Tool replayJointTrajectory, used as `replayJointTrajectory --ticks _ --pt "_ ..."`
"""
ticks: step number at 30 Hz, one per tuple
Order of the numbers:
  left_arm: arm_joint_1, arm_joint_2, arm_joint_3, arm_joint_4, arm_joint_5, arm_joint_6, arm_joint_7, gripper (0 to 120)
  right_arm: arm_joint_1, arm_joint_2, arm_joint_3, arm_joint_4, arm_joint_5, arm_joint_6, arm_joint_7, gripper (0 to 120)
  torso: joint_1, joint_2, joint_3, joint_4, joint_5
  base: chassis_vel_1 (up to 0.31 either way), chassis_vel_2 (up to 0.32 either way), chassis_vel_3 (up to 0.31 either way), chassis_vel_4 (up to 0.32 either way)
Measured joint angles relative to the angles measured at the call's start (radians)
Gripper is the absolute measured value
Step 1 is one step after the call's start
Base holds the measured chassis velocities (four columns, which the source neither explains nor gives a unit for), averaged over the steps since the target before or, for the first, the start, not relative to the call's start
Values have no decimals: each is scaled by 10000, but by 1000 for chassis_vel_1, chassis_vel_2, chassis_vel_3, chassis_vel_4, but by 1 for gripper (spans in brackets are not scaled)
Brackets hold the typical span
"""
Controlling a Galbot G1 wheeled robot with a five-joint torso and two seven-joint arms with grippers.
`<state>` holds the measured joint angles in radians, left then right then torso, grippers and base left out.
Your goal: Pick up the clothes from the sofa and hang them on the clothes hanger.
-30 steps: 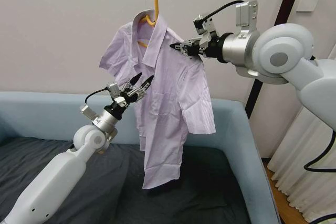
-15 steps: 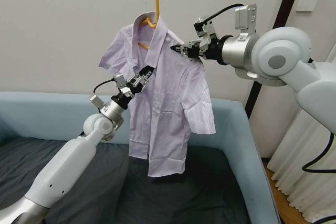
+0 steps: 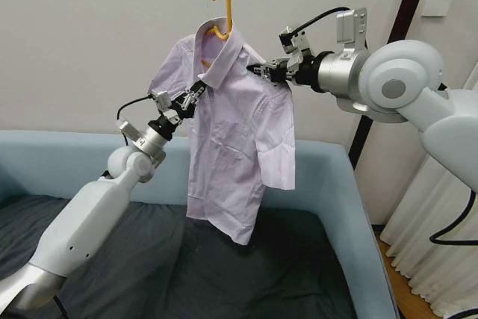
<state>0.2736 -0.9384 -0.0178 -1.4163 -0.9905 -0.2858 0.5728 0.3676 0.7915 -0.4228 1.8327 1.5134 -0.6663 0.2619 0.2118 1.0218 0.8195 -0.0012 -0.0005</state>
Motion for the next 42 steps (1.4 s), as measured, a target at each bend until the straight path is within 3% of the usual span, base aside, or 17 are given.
replayJointTrajectory --ticks 7,14,23,26,28,30,32,33,36,38,42 --pt "728 -114 -127 93 841 -76 -332 0 -42 -75 -1 122 146 136 84 7 0 1 0 1 -3 0 0 0 0" --pt "1474 -419 -209 -293 945 -362 -1760 2 -99 -257 -23 306 414 282 271 7 0 0 0 -3 1 0 0 0 0" --pt "2836 -216 -812 -1131 618 -729 -1876 32 -97 -574 -30 455 567 302 601 7 0 1 0 0 0 0 0 0 0" --pt "4110 -110 -1395 -1754 697 -953 -1679 47 -102 -733 78 577 870 193 1055 7 0 1 0 -1 0 0 0 0 0" --pt "4660 -147 -1702 -1923 862 -980 -1676 50 -102 -793 107 591 911 163 1133 7 -1 1 -1 -1 1 0 0 0 0" --pt "5701 -354 -2335 -2237 1496 -966 -2062 60 -102 -895 162 601 978 82 1272 7 0 1 -1 1 -3 0 0 0 0" --pt "6973 -728 -3017 -2703 2628 -667 -3476 69 -98 -1014 234 641 1095 -27 1420 7 -1 1 -1 2 -1 0 0 0 0" --pt "6973 -728 -3017 -2703 2628 -667 -3476 69 -98 -1014 234 641 1095 -27 1420 7 -1 1 -1 2 -1 0 0 0 0" --pt "8820 -1399 -3700 -3443 3697 -256 -5004 82 -130 -1123 342 732 1150 -96 1445 7 -1 1 -1 2 -2 0 0 0 0" --pt "9633 -1772 -3982 -3763 3974 -185 -5525 89 -199 -1125 445 754 1137 -131 1445 7 -2 1 -2 3 -1 0 0 0 0" --pt "10528 -2236 -4371 -4009 4026 -368 -5530 99 -415 -1098 742 731 971 -222 1444 7 -2 1 -1 2 -1 0 0 0 0"
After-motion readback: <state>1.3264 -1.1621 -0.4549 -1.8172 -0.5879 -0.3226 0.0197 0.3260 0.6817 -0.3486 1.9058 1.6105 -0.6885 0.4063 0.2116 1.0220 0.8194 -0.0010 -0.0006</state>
